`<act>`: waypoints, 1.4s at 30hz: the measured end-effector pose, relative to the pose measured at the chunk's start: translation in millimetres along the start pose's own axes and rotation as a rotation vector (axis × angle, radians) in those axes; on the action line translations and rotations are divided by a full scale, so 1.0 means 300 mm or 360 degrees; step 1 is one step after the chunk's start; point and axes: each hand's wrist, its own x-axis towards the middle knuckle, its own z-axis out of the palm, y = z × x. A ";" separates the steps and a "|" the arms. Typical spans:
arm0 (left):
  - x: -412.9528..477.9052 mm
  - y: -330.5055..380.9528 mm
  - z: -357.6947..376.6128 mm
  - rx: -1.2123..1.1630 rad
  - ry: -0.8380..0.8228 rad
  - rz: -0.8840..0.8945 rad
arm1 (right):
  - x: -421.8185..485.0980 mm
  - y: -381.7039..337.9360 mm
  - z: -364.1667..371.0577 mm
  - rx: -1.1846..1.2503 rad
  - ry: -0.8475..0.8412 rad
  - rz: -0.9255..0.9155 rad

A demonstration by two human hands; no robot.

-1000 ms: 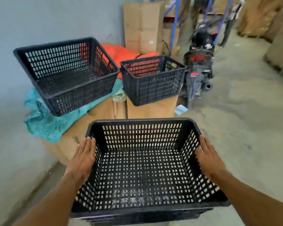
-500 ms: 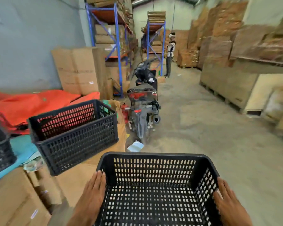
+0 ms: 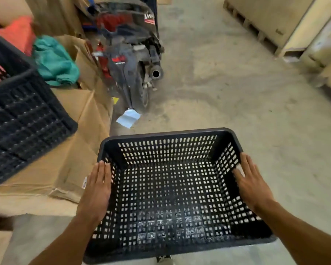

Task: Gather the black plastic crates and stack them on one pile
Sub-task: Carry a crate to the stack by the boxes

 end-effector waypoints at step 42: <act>0.710 -0.061 1.262 -0.0028 -0.0580 -0.0096 | 0.852 -0.080 1.230 0.0091 -0.0336 -0.0012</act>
